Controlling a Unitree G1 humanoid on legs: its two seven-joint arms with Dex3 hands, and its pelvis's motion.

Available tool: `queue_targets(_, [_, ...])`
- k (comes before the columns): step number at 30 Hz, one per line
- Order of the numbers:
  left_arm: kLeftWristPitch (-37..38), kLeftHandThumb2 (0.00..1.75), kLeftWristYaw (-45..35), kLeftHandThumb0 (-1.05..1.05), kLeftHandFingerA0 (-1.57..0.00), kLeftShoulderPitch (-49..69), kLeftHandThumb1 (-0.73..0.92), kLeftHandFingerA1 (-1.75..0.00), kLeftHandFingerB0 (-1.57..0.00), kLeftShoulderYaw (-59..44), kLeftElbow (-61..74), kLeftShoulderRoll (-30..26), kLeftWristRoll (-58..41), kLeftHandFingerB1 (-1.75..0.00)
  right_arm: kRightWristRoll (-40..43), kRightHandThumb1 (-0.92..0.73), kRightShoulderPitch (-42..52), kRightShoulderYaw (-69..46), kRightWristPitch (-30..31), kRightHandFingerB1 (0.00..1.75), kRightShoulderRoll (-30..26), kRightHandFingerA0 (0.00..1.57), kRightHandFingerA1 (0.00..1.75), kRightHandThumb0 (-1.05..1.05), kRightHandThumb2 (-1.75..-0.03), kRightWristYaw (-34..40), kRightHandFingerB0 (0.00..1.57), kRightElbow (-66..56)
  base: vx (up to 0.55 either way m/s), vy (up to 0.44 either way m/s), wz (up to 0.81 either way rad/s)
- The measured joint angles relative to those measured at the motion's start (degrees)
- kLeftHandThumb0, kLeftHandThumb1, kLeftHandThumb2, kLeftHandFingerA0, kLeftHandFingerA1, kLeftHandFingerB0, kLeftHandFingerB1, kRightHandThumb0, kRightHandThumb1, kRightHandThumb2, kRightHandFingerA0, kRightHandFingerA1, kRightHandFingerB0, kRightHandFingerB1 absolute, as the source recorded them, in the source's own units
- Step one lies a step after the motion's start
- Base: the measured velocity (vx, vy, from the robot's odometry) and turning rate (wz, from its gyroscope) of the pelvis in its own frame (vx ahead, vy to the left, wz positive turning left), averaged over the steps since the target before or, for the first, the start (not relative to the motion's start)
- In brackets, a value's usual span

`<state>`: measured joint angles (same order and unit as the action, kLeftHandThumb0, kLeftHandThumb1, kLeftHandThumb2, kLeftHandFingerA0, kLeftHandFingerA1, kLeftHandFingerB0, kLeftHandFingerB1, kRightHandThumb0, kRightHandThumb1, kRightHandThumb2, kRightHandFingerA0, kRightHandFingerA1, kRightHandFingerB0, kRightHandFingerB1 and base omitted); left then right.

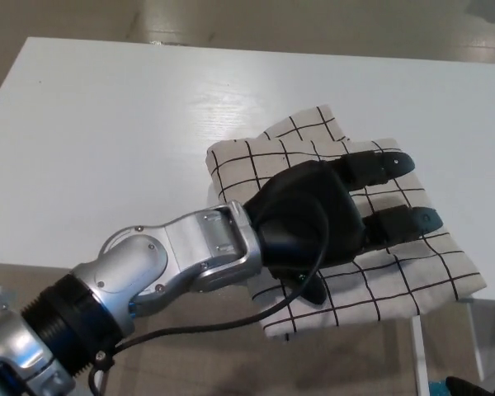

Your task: Use the left hand to fold a white towel with checkered patterns in half.

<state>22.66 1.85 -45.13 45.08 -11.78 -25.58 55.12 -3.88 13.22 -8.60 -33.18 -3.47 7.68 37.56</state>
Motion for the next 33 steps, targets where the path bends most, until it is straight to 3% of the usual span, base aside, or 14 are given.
queue_targets(5, [-1.71,0.76,-4.38,-0.92,0.00,-0.31,0.44,-0.09,-0.06,-3.82,2.00,-0.06,-3.25,-0.27,0.03,-0.83,-0.01,0.01,0.00,0.55,0.00,0.48,0.67,-0.41,-0.64,-0.14,0.53,0.07,0.00,0.000,0.00])
queue_targets(6, [-2.05,0.89,-5.11,-0.77,-0.03,-0.35,0.43,-0.06,-0.03,-4.70,2.51,-0.11,-3.94,-0.26,0.04,-0.65,-0.01,0.01,0.00,0.63,0.00,0.49,0.71,-0.37,-1.04,-0.17,0.44,0.08,0.00,0.000,0.00])
queue_targets(7, [-2.58,0.89,-6.25,-0.77,-0.05,-0.38,0.44,-0.09,-0.05,-6.57,3.85,-0.31,-5.28,-0.27,0.04,-0.67,-0.04,0.01,0.00,0.63,0.00,0.48,0.69,-0.39,-1.05,-0.21,0.45,0.10,0.00,0.000,0.00])
queue_targets(8, [-2.76,0.89,-6.62,-0.77,-0.05,-0.38,0.44,-0.09,-0.05,-7.31,4.39,-0.45,-5.82,-0.27,0.04,-0.67,-0.05,0.00,0.00,0.63,0.00,0.48,0.69,-0.39,-1.05,-0.22,0.45,0.11,0.00,0.000,0.00])
queue_targets(9, [-2.92,0.89,-6.97,-0.77,-0.06,-0.38,0.45,-0.10,-0.06,-7.99,4.90,-0.56,-6.28,-0.28,0.05,-0.83,-0.06,0.00,0.00,0.54,0.00,0.48,0.58,-0.42,-0.64,-0.23,0.53,0.12,0.00,0.000,0.00])
queue_targets(13, [-3.89,0.89,-8.98,-0.76,-0.06,-0.31,0.45,-0.14,-0.06,-13.00,8.89,-2.16,-9.66,-0.31,0.07,-0.83,-0.20,0.00,0.00,0.54,-0.01,0.48,0.57,-0.42,-0.64,-0.34,0.53,0.14,0.00,0.000,0.00])
queue_targets(14, [-3.89,0.85,-8.98,-0.28,0.00,-0.31,0.30,-0.48,-0.01,-13.00,8.89,-2.16,-9.66,-0.47,0.07,-0.83,-0.20,0.00,0.00,0.54,-0.01,0.48,0.57,-0.43,-0.64,-0.34,0.53,0.14,0.00,0.000,0.00])
queue_targets(16, [-4.52,0.61,-10.33,-0.43,-0.13,-0.17,0.41,-0.32,-0.18,-16.20,11.57,-3.52,-12.09,-0.36,0.07,-0.83,-0.23,-0.01,0.00,0.54,-0.01,0.48,0.58,-0.44,-0.64,-0.35,0.53,0.16,0.00,0.000,0.00])
queue_targets(17, [-4.68,0.87,-10.80,-0.19,-0.06,0.10,0.35,-0.51,-0.08,-17.65,12.92,-4.22,-13.18,-0.49,0.07,-0.83,-0.25,0.00,0.00,0.54,-0.01,0.47,0.59,-0.44,-0.64,-0.36,0.53,0.17,0.00,0.000,0.00])
queue_targets(20, [-4.92,0.87,-11.86,-0.19,-0.06,2.23,0.35,-0.51,-0.08,-22.08,17.01,-6.63,-16.16,-0.49,0.07,-0.83,-0.21,0.00,0.00,0.54,-0.02,0.47,0.59,-0.44,-0.64,-0.37,0.53,0.19,0.00,0.000,0.00])
queue_targets(21, [-4.92,0.55,-11.98,-0.11,-0.22,2.55,0.50,-0.29,-0.31,-22.49,17.39,-6.90,-16.49,-0.34,0.07,-0.82,-0.17,-0.02,0.00,0.55,-0.02,0.44,0.58,-0.44,-0.64,-0.37,0.53,0.19,0.00,0.000,0.00])
queue_targets(25, [-4.90,0.56,-13.11,-0.05,-0.24,8.06,0.55,-0.30,-0.34,-27.97,22.34,-9.58,-20.41,-0.34,0.10,-0.82,-0.10,-0.05,0.00,0.56,-0.03,0.43,0.62,-0.43,-0.64,-0.38,0.53,0.18,0.00,0.000,0.00])
queue_targets(26, [-4.88,0.88,-13.35,-0.04,-0.15,9.61,0.43,-0.49,-0.27,-29.03,23.18,-10.00,-21.22,-0.53,0.12,-0.83,-0.13,-0.06,0.00,0.55,-0.03,0.43,0.63,-0.43,-0.64,-0.39,0.52,0.17,0.00,0.000,0.00])
queue_targets(33, [-4.89,0.87,-15.47,-0.04,-0.21,19.71,0.41,-0.51,-0.36,-35.18,26.52,-12.04,-26.92,-0.55,0.12,-0.82,-0.32,-0.15,0.01,0.56,-0.10,0.43,0.65,-0.44,-0.64,-0.40,0.52,0.04,0.00,0.000,0.00])
